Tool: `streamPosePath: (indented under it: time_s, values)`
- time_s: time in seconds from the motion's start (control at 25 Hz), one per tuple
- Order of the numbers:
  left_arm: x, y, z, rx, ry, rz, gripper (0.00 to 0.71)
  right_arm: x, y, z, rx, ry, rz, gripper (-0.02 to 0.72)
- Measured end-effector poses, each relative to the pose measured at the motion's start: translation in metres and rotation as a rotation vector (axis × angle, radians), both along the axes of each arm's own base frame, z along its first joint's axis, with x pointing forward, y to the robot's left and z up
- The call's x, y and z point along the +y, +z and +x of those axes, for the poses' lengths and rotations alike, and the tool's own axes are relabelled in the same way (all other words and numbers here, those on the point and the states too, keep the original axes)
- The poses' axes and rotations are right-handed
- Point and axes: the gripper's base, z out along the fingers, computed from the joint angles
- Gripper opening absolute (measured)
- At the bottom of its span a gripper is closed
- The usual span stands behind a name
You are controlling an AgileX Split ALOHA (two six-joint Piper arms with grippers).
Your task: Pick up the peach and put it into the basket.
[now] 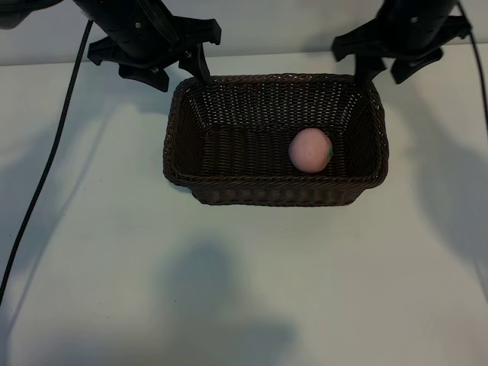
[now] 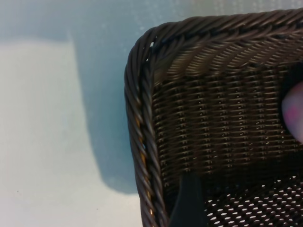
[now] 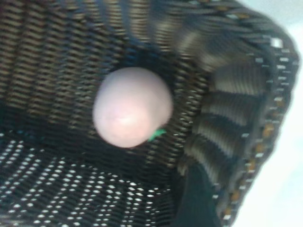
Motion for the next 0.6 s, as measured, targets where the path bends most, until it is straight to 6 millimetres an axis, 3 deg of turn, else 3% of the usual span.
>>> streamPosePath:
  time_s: [0.24,0.6]
  values:
    - [0.000,0.000,0.000,0.000,0.000,0.000,0.585,-0.017,0.000,0.004,-0.001,-0.030,-0.003,0.517]
    - [0.000,0.000,0.000,0.000,0.000,0.000,0.585,-0.020,0.000,0.004,-0.006,-0.024,-0.024,0.517]
